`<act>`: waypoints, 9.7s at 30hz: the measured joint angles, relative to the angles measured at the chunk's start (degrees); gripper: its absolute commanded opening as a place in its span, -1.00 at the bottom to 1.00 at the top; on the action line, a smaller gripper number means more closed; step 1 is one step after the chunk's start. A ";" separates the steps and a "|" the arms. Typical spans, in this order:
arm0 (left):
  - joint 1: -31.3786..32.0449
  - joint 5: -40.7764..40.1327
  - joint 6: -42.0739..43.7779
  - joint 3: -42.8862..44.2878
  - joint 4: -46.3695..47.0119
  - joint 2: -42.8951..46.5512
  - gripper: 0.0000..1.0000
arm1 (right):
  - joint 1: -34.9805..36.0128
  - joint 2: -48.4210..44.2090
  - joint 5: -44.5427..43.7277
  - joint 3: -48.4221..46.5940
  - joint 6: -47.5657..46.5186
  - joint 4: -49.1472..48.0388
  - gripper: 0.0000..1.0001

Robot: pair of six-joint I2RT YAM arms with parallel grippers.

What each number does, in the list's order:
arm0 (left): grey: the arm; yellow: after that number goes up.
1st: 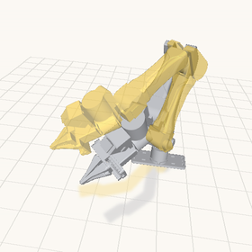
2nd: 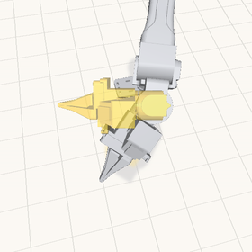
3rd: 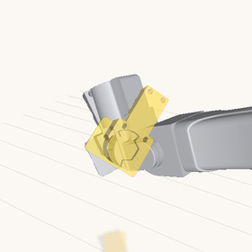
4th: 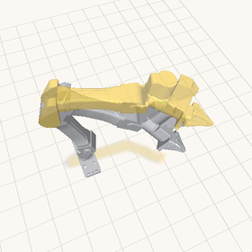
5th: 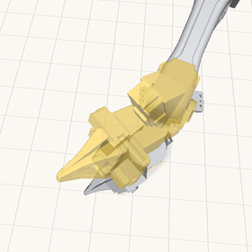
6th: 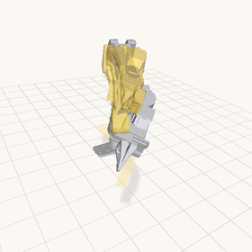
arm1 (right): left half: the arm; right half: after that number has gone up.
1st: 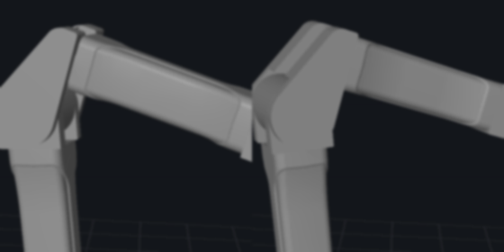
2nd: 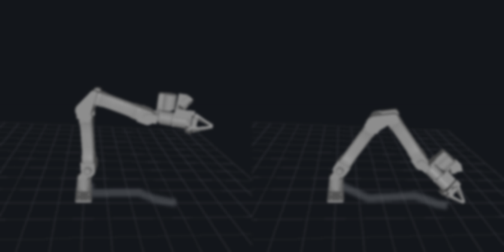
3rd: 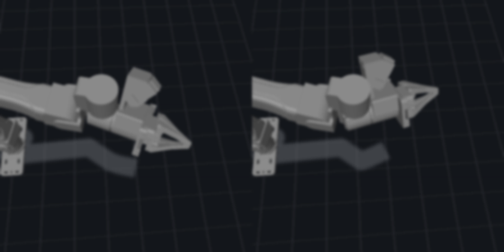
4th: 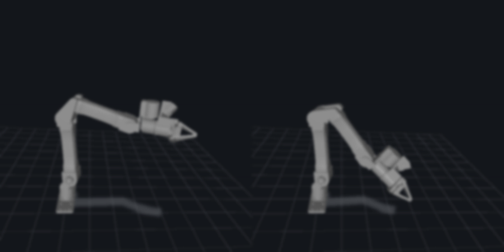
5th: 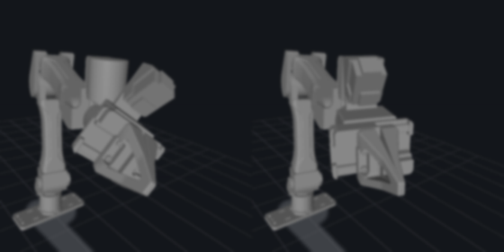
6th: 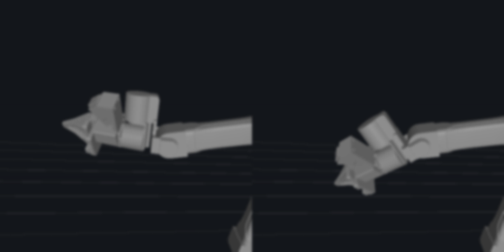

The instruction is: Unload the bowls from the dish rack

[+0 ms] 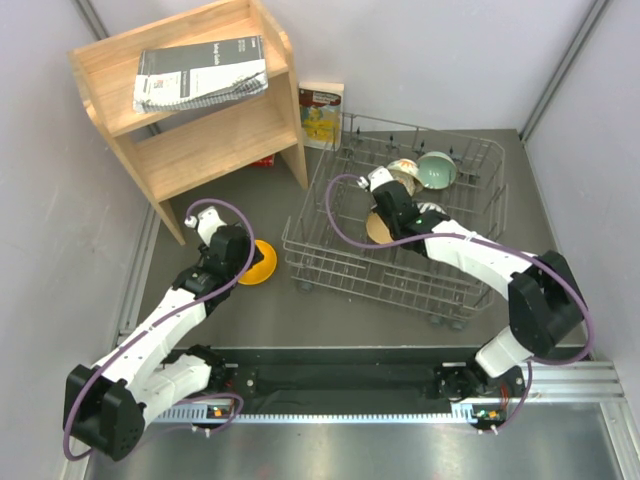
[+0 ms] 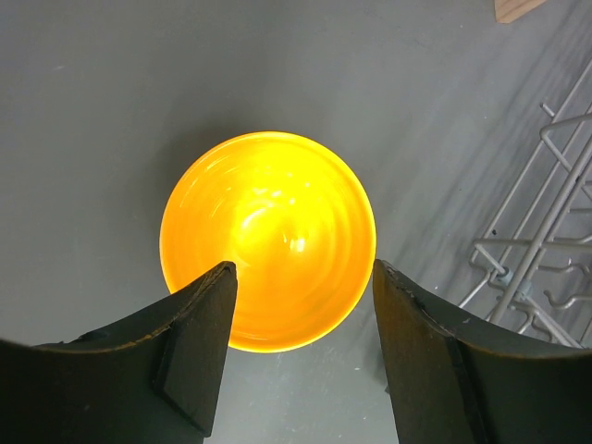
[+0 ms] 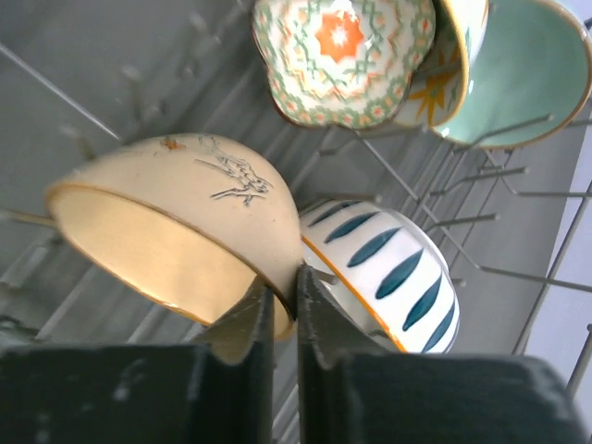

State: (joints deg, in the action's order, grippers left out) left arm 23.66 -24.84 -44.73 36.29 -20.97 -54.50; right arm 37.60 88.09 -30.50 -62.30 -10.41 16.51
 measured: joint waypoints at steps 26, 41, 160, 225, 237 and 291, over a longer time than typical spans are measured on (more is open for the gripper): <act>0.00 1.16 -0.02 -0.11 0.87 -1.18 0.30 | -0.70 -4.81 2.14 4.50 0.52 0.00 -1.00; 0.00 1.51 -0.02 -0.11 1.03 -1.29 0.29 | 0.07 -7.34 2.47 4.50 0.04 5.49 -1.00; 8.17 19.28 25.38 18.14 20.22 -14.67 -1.00 | 6.84 -8.48 25.73 -15.19 17.18 -0.70 0.25; -8.44 6.88 12.46 6.51 -9.97 -11.45 0.26 | -12.35 -24.72 16.57 0.31 22.16 1.40 0.55; -8.52 2.82 13.11 10.86 -9.35 -2.80 0.20 | -5.18 -18.91 2.49 5.70 20.57 8.87 0.71; -8.57 12.24 12.87 8.11 -8.79 -3.30 0.11 | -5.81 1.25 -18.56 4.50 -0.61 -0.94 -0.95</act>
State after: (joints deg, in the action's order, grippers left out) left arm 15.09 -12.60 -31.86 44.40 -29.76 -57.80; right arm 31.79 89.34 -49.06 -57.80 -11.03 15.57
